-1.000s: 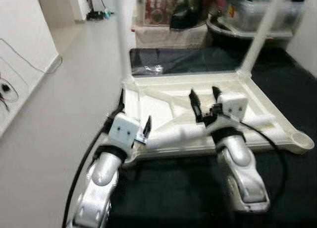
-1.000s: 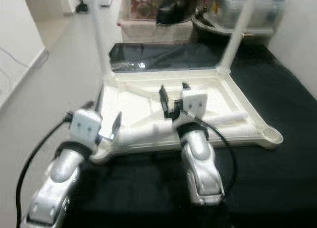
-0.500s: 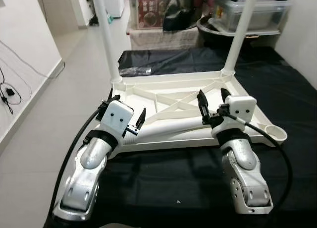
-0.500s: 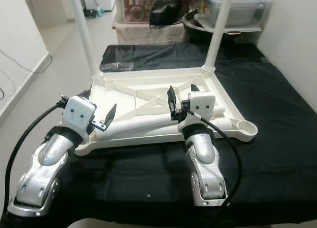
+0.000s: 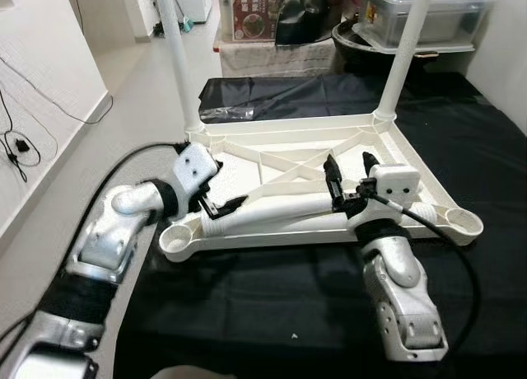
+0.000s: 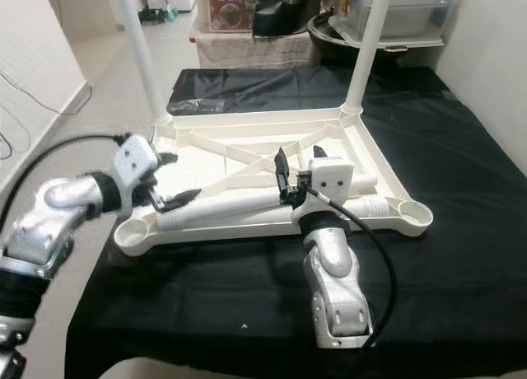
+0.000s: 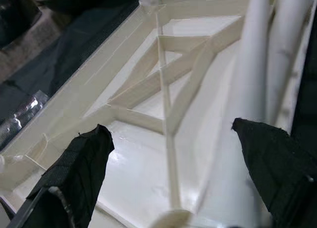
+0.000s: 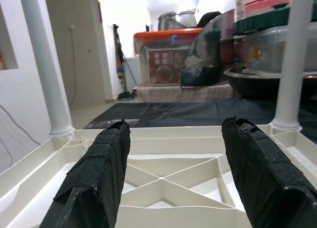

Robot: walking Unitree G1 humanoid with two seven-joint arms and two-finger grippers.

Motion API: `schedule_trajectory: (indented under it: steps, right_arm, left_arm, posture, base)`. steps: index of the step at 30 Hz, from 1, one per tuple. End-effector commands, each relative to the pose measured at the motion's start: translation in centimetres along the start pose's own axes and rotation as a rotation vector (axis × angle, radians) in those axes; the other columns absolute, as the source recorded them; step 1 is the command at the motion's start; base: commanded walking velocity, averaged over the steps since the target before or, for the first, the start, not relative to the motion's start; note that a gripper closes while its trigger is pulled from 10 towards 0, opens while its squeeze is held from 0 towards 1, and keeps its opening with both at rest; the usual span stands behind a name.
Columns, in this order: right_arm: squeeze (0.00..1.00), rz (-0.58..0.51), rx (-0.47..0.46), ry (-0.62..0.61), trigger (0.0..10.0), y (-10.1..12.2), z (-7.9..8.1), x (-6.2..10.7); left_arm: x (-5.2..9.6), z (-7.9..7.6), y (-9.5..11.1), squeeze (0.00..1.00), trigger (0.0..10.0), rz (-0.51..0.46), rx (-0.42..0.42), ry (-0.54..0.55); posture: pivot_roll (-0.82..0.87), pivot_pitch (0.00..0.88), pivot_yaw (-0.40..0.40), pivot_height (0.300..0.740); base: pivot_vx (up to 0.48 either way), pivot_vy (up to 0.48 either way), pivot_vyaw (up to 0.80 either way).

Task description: Building children table

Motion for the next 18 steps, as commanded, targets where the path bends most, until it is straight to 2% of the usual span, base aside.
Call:
schedule_trajectory:
  steps: [1, 3, 4, 8, 14, 18]
  right_arm:
    - [0.0, 0.016, 0.005, 0.008, 10.0, -0.3, 0.4, 0.4]
    - [0.0, 0.018, 0.004, 0.008, 10.0, -0.3, 0.5, 0.5]
    - [0.0, 0.021, 0.001, 0.01, 10.0, -0.4, 0.7, 0.6]
    - [0.0, 0.029, -0.007, 0.017, 10.0, -0.5, 1.1, 0.7]
    - [0.0, 0.032, -0.011, 0.014, 10.0, -0.5, 1.2, 0.8]
    - [0.0, 0.026, -0.003, -0.007, 10.0, -0.3, 0.7, 0.9]
  left_arm:
    - [-0.2, 0.6, 0.2, 0.0, 10.0, 0.053, 0.007, -0.074]
    - [-0.4, 0.9, 0.8, 0.0, 10.0, 0.07, 0.007, -0.105]
    - [-0.8, 1.6, 1.9, 0.0, 10.0, 0.088, 0.022, -0.141]
    - [-0.8, 1.9, 2.5, 0.0, 10.0, 0.148, 0.052, -0.225]
    - [-0.3, 1.7, 2.4, 0.0, 10.0, 0.234, 0.048, -0.334]
    - [0.3, 1.6, 1.1, 0.0, 10.0, 0.339, 0.025, -0.415]
  posture:
    - [0.12, 0.202, 0.029, 0.74]
    - [0.12, 0.202, 0.028, 0.74]
    - [0.12, 0.204, 0.033, 0.74]
    - [0.12, 0.21, 0.044, 0.74]
    - [0.13, 0.215, 0.049, 0.74]
    - [0.13, 0.224, 0.069, 0.74]
  base:
    - [0.0, 0.0, 0.0]
    - [0.0, 0.0, 0.0]
    - [0.0, 0.0, 0.0]
    - [0.0, 0.0, 0.0]
    - [0.0, 0.0, 0.0]
    - [0.0, 0.0, 0.0]
Point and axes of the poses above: a point about 5 cm out from each wrist's last joint towards the gripper, its own x axis pointing back from the gripper into the wrist, its own y axis along the axis of the wrist's last joint, z = x × y, the point moved 5 cm from there along -x, pointing out of the wrist towards the gripper, and after that the axes turned 14 degrees about x, right-handed, at the moved point
